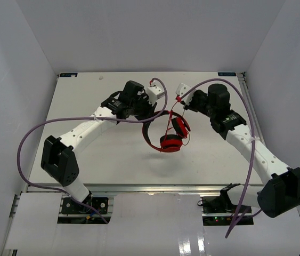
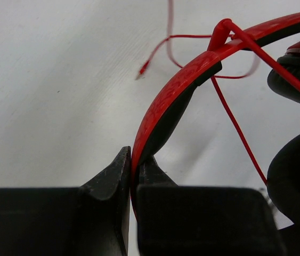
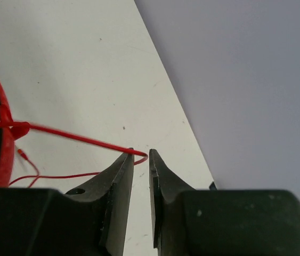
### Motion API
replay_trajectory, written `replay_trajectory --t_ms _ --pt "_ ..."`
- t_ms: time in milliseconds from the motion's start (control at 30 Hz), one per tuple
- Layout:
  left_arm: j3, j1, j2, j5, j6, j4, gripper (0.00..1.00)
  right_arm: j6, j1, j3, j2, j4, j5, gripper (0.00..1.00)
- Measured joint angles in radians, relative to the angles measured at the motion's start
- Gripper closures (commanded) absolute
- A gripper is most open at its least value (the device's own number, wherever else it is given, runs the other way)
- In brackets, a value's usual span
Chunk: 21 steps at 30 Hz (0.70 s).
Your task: Wrap the headphones
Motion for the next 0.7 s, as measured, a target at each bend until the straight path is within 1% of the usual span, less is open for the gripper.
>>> replay_trajectory --t_ms 133,233,300,400,467,600,700 --pt "0.006 -0.002 -0.049 0.093 -0.037 0.008 1.00 0.083 -0.078 -0.003 0.034 -0.005 -0.203 0.76" --pt "0.035 -0.011 -0.067 0.132 -0.065 0.007 1.00 0.125 -0.083 -0.028 0.058 -0.006 -0.349 0.76" --pt "0.067 -0.017 -0.070 0.135 -0.084 -0.009 1.00 0.173 -0.084 -0.046 0.072 -0.001 -0.449 0.74" --pt "0.115 -0.023 -0.071 0.133 -0.102 -0.051 1.00 0.260 -0.093 -0.066 0.098 0.038 -0.587 0.68" --pt "0.173 -0.036 -0.068 0.125 -0.115 -0.094 1.00 0.334 -0.097 -0.082 0.120 0.085 -0.663 0.61" --pt "0.281 -0.071 -0.069 0.084 -0.140 -0.126 1.00 0.462 -0.093 -0.108 0.159 0.152 -0.782 0.45" --pt "0.313 -0.074 -0.072 0.062 -0.157 -0.145 1.00 0.515 -0.085 -0.121 0.163 0.205 -0.820 0.44"
